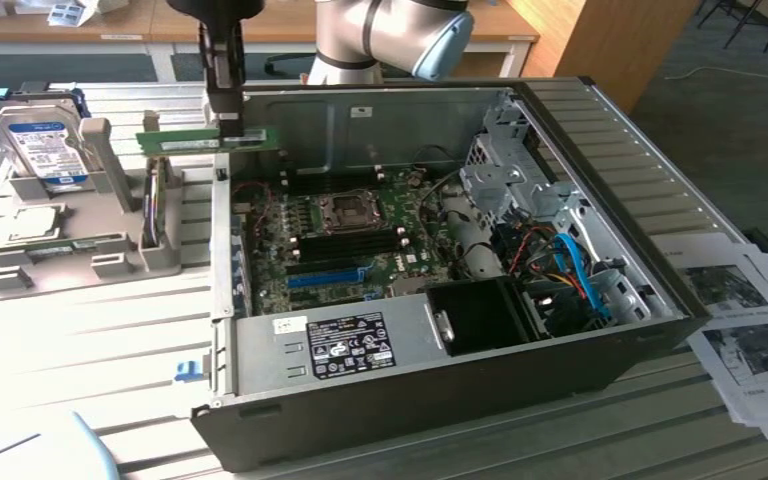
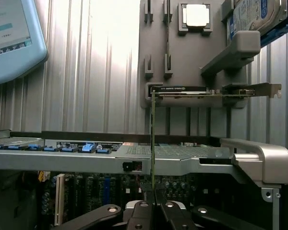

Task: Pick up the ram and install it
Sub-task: 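Pick up the ram and move it above insertion slot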

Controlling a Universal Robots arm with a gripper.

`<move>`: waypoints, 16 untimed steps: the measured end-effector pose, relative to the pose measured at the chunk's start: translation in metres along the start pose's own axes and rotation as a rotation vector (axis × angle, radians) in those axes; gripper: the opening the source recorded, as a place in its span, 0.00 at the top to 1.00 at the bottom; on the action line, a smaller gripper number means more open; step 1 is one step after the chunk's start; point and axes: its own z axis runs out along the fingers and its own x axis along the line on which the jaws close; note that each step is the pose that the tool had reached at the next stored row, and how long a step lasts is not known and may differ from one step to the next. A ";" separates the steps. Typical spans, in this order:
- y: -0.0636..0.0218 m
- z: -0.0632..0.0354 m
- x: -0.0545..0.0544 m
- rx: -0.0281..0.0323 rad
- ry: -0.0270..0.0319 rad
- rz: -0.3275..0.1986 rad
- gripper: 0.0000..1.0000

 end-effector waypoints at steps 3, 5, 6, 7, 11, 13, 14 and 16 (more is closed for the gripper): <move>-0.0043 -0.0002 0.000 0.0000 0.0000 0.000 0.89; -0.0069 -0.0003 0.000 0.0000 0.0000 0.000 0.89; -0.0082 -0.0003 0.000 0.0000 -0.0001 0.000 0.89; -0.0094 -0.0004 0.000 0.0000 0.0000 0.000 0.89; -0.0145 -0.0006 0.000 0.0000 0.0000 0.000 0.89; -0.0171 -0.0007 0.000 0.0000 0.0000 0.000 0.89; -0.0184 -0.0008 0.000 0.0000 -0.0001 0.000 0.89; -0.0212 -0.0009 0.000 0.0000 -0.0001 0.000 0.89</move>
